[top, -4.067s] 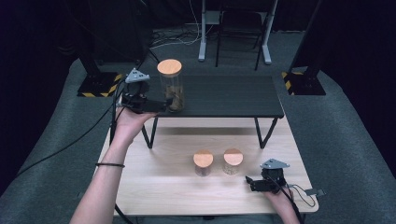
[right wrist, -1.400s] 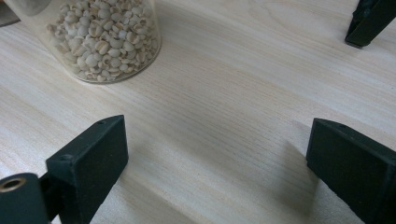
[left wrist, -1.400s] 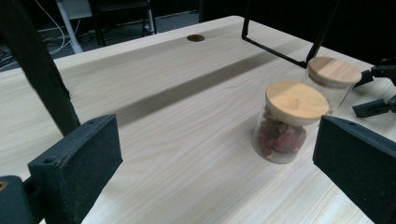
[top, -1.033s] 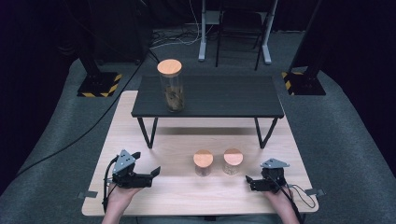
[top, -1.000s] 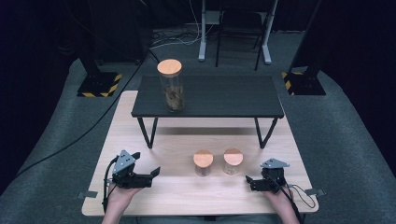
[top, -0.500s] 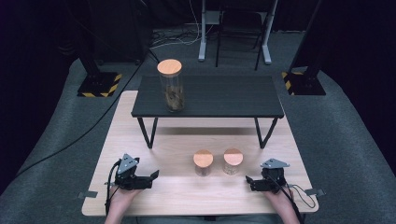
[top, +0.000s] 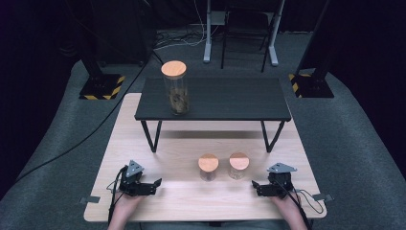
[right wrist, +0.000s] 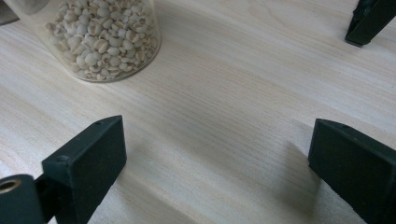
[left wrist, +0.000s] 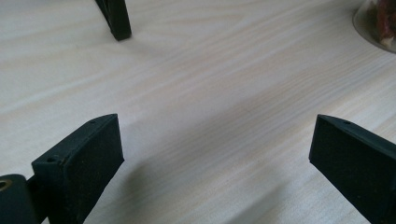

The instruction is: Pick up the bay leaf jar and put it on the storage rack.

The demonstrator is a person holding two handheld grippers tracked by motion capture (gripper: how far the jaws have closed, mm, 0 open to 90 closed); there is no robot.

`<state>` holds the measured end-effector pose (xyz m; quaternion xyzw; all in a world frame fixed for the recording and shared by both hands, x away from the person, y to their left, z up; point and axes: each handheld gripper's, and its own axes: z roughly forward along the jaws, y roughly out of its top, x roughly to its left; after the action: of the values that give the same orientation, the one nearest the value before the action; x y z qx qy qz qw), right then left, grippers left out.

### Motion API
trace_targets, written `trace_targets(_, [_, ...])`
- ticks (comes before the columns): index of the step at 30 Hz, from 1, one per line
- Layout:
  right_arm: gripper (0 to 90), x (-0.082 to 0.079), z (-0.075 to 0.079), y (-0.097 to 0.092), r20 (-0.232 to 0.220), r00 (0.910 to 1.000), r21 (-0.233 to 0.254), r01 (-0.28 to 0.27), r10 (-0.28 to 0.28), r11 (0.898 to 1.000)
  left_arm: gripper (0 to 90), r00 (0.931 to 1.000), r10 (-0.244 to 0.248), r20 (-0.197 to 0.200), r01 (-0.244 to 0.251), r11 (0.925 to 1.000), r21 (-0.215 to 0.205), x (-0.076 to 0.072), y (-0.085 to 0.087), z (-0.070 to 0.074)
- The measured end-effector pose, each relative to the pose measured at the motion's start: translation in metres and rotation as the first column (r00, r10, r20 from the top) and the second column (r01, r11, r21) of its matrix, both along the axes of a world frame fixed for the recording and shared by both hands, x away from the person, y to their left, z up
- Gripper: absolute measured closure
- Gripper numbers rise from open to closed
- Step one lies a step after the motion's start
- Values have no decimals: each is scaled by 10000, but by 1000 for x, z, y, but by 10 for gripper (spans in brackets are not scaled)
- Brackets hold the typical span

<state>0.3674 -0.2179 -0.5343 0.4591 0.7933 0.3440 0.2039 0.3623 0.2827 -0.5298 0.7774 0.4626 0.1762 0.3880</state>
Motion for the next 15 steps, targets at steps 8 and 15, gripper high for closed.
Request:
trace_targets(8, [35,0,0,0,1,10000,2,-2,2,10000,28,9996,215,-172,-200,9964,824,1,-5,-4])
trace_targets(15, [43,0,0,-1,7,9998,38,184,-184,9998,5,9996,235,-140,-218,9930,1161,1,-9,-4])
